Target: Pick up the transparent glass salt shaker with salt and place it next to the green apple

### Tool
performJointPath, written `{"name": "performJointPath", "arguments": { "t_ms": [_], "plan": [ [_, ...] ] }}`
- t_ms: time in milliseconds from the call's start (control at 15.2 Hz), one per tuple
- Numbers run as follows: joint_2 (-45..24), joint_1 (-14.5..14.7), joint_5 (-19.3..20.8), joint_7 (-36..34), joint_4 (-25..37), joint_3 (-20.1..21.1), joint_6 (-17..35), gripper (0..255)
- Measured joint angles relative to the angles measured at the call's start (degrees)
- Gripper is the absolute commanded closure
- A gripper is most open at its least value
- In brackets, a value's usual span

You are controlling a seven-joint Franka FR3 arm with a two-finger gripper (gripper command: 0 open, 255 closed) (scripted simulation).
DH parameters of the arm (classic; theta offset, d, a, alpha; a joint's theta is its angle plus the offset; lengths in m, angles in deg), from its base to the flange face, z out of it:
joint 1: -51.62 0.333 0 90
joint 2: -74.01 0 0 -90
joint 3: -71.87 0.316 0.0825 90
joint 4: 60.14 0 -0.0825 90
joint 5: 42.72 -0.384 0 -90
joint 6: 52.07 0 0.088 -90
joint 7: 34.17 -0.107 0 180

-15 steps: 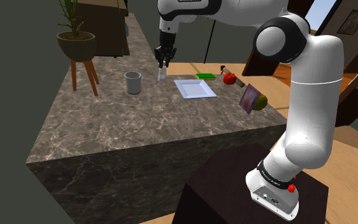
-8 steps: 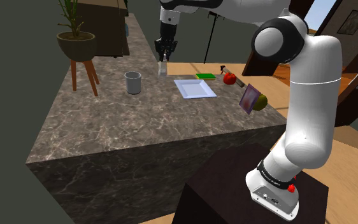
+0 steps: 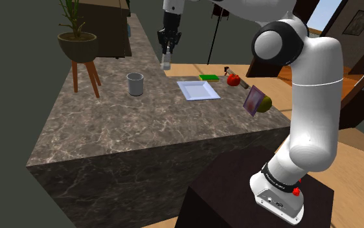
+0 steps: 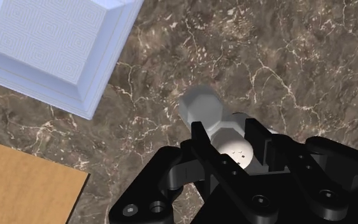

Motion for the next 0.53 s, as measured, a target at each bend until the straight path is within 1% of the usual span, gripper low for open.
{"name": "performJointPath", "arguments": {
  "t_ms": [198,264,528],
  "plan": [
    [-1.3,-0.2,-0.1,-0.29,4.06,0.06,-2.75,255],
    [-0.12,-0.41,-0.06,0.17,2.32,-0.07,-2.27,255],
    [8.41,-2.03,0.37,3.61,-10.32,-1.16,1.53,255]
  ]
}}
